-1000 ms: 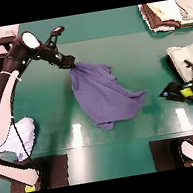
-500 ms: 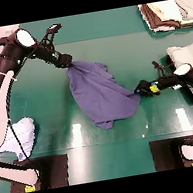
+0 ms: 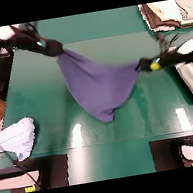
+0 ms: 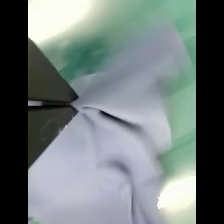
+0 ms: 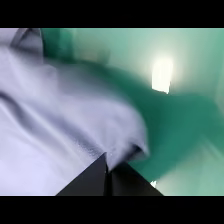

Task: Fold the shirts.

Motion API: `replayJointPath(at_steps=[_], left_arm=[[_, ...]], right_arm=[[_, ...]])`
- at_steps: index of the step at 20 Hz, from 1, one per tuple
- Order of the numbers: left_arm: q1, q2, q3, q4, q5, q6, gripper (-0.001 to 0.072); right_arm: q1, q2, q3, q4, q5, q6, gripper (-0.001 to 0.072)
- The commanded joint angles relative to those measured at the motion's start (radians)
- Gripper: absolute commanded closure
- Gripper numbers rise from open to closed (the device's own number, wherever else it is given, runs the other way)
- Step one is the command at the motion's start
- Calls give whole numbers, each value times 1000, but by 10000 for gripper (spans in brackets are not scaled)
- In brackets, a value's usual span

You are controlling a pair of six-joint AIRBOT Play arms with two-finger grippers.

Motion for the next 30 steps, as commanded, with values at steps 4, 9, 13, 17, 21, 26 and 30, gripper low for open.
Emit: replayJointPath(at_steps=[4, 9, 13, 17, 21, 26, 30], left_arm=[[0, 371, 95, 31, 19, 1, 686], [0, 517, 97, 32, 70, 2, 686], [0, 473, 95, 58, 17, 3, 686], [0, 328, 90, 60, -211, 1, 686], [-3, 190, -78, 33, -337, 2, 685], [-3, 122, -429, 1, -92, 29, 682], [4, 112, -468, 82, 48, 28, 94]], right_arm=[[-82, 326, 367, -18, 185, 9, 696], [-131, 400, 574, -18, 230, 79, 697], [-130, 295, 727, -18, 328, 137, 697], [-75, 152, 727, -61, 442, 158, 697], [37, 72, 506, -235, 462, 161, 697], [64, 37, 276, -232, 372, 161, 697], [63, 41, 214, -224, 351, 161, 696]])
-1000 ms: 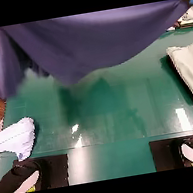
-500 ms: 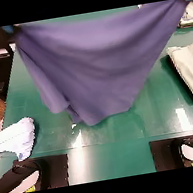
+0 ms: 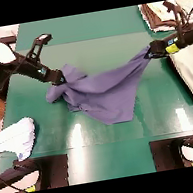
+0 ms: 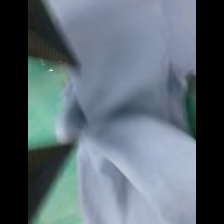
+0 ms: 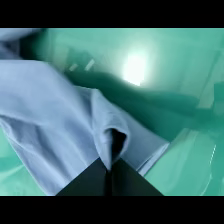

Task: Fold the shirts.

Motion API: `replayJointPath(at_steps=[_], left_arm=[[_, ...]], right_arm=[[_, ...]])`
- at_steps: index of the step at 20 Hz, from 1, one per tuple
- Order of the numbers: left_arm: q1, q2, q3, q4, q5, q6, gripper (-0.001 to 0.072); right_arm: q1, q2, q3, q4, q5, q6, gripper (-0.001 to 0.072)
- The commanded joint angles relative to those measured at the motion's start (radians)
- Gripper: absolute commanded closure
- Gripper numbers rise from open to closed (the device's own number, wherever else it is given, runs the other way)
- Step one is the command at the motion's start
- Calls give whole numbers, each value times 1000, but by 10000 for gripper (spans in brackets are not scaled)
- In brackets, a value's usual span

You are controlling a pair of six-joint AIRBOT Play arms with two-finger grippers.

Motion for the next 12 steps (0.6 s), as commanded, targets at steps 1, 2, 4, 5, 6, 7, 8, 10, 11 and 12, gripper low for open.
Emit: replayJointPath(at_steps=[1, 2, 4, 5, 6, 7, 8, 10, 11, 12], left_arm=[[26, -14, -30, 86, 116, -5, 94], [58, -14, -8, 94, 117, -14, 94], [164, -14, 15, 89, 132, -67, 94], [219, -16, 11, 77, 140, -89, 94], [276, -23, 1, 49, 140, -103, 94], [322, -31, -18, 7, 136, -103, 94], [362, -44, -49, -39, 132, -100, 94], [414, -80, -121, -105, 117, -61, 94], [428, -103, -156, -131, 109, -43, 94], [436, -128, -189, -153, 108, -22, 94]], right_arm=[[5, -5, -56, -5, -20, 0, 697], [5, -1, -56, -5, -21, 0, 697], [5, 6, -55, -5, -21, 0, 697], [5, 11, -55, -5, -23, 0, 697], [5, 15, -55, -6, -29, 0, 697], [5, 16, -55, -5, -35, 0, 697], [5, 16, -54, -5, -39, 0, 697], [5, 14, -54, -5, -40, 1, 696], [5, 14, -55, -5, -39, 1, 696], [5, 14, -54, -5, -39, 0, 696]])
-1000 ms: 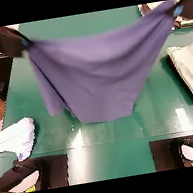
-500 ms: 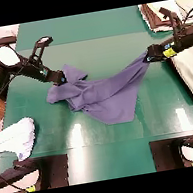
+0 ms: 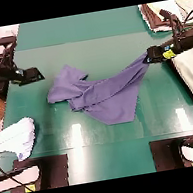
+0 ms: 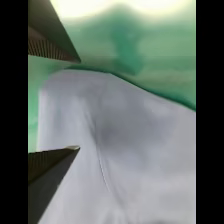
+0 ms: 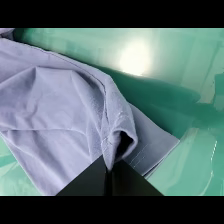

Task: Fold the shirts.

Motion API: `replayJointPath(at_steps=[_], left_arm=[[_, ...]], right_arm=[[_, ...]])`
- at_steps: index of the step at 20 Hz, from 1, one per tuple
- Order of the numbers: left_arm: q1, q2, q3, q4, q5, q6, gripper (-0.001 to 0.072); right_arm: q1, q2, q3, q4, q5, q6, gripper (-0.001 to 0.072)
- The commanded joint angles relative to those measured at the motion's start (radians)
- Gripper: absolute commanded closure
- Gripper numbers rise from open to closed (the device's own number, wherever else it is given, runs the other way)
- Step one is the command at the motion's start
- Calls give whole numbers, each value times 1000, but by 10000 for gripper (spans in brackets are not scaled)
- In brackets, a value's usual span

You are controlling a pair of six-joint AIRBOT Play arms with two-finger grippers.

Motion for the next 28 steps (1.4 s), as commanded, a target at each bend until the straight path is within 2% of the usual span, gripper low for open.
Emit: replayJointPath(at_steps=[1, 5, 8, 10, 11, 12, 13, 14, 18, 25, 28], left_arm=[[66, -70, -105, -97, -11, 44, 94], [66, -113, -183, -104, -2, 55, 94], [64, -119, -220, -216, -4, 124, 95], [63, -119, -227, -243, -3, 141, 96], [63, -117, -224, -245, -5, 140, 143], [63, -117, -219, -245, -12, 141, 403], [63, -117, -208, -245, -18, 141, 618], [63, -117, -189, -246, -30, 141, 685], [66, -2, -38, -245, -34, 140, 686], [66, 381, 452, -226, 24, 140, 685], [66, 486, 632, -220, 47, 138, 685]], right_arm=[[1, 1, -1, 0, -3, 1, 696], [2, 1, -1, 7, -4, 1, 696], [2, 1, -1, 7, -4, 1, 696], [1, 1, -1, 7, -4, 1, 696], [2, 2, -1, 7, -4, 1, 696], [1, 2, -1, 7, -6, 1, 696], [1, 2, -1, 7, -8, 1, 696], [1, 2, 1, 6, -11, 1, 696], [-17, 2, 139, -11, -7, 0, 696], [-42, 2, 723, -29, 94, -1, 696], [-42, 88, 798, -31, 24, 0, 696]])
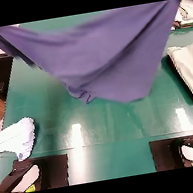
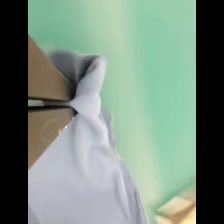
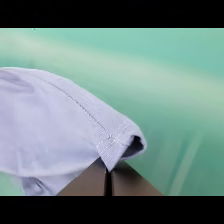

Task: Fold the shirts.

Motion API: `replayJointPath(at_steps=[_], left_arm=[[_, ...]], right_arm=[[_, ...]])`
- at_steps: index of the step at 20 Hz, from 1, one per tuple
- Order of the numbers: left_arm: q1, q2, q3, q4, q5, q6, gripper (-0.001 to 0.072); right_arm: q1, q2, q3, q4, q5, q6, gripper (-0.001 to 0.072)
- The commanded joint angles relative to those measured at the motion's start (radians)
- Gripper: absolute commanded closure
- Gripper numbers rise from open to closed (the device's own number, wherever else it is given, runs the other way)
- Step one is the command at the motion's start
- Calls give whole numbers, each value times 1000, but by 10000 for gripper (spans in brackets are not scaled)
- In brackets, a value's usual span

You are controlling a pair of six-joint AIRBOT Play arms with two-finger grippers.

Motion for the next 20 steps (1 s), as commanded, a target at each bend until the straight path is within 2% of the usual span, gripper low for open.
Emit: replayJointPath(at_steps=[1, 4, 8, 13, 17, 20], left_arm=[[1, 132, 209, 9, 48, -3, 686], [1, 166, 332, 15, 77, -22, 686], [1, 171, 389, 14, 115, -29, 687], [1, 108, 277, 16, 76, -54, 687], [-3, -61, 144, 16, -68, -56, 687], [-3, -232, 32, 11, -114, -55, 686]], right_arm=[[-2, 109, 68, -11, -85, -1, 697], [-2, 272, -48, -116, -187, 1, 697], [-2, 319, 21, -200, -157, 32, 698], [-2, 146, 107, -216, 0, 90, 698], [-2, -15, -81, -216, 10, 100, 698], [-4, -185, -175, -216, 6, 81, 698]])
